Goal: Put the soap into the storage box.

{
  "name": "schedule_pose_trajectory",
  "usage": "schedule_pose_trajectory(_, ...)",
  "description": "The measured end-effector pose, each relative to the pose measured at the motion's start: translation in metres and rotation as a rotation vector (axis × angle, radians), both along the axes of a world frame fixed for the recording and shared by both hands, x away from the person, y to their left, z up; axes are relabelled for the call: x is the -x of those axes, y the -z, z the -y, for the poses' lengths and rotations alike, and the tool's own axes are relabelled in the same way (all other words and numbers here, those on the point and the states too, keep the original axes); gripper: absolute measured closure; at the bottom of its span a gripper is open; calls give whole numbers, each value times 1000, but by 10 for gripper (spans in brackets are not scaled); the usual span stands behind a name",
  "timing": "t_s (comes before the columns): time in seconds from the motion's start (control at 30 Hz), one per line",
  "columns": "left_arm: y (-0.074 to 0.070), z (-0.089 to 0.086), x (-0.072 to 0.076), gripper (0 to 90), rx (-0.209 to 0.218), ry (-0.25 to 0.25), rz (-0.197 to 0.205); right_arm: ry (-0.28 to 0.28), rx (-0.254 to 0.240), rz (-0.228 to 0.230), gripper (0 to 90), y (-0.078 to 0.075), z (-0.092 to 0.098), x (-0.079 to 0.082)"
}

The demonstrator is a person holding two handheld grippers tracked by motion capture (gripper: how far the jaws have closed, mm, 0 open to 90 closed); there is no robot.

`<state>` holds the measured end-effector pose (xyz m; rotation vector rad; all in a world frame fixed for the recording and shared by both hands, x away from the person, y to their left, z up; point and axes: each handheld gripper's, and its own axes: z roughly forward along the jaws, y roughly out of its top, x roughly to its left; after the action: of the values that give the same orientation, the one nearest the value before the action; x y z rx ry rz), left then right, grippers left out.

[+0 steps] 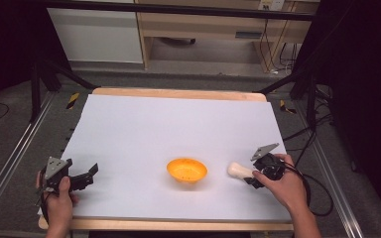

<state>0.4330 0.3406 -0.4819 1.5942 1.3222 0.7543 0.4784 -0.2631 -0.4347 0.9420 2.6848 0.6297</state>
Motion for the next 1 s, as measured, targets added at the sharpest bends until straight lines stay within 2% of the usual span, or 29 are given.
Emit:
schedule_pose_trajectory(0.2, 0, 0, 0, 3, -1, 2, -2, -40, 15, -74, 329, 4, -13, -12)
schedule_pose_trajectory(0.3, 0, 0, 0, 3, -1, 3, -2, -69, 36, -73, 345, 7, -15, -17)
schedule_pose_trajectory(0.5, 0, 0, 0, 3, -4, 4, -4, -83, 48, -74, 403, 10, -20, -20)
schedule_pose_trajectory(0.57, 0, 0, 0, 3, -4, 4, -3, -90, 56, -70, 458, 12, -21, -22)
schedule_pose_trajectory(0.63, 0, 0, 0, 3, -4, 3, -3, -87, 47, -89, 464, 13, -21, -23)
schedule_pose_trajectory(0.8, 0, 1, 0, 3, -6, 3, -2, -105, 78, -92, 469, 14, -26, -23)
schedule_pose_trajectory(0.93, 0, 1, 0, 3, -7, 4, -1, -98, 63, -104, 467, 19, -26, -25)
schedule_pose_trajectory(0.97, 0, 1, 0, 3, -4, 4, -2, -86, 34, -115, 467, 20, -24, -26)
schedule_pose_trajectory(1.0, 0, 1, 0, 3, -7, 5, -1, -85, 33, -114, 467, 20, -24, -26)
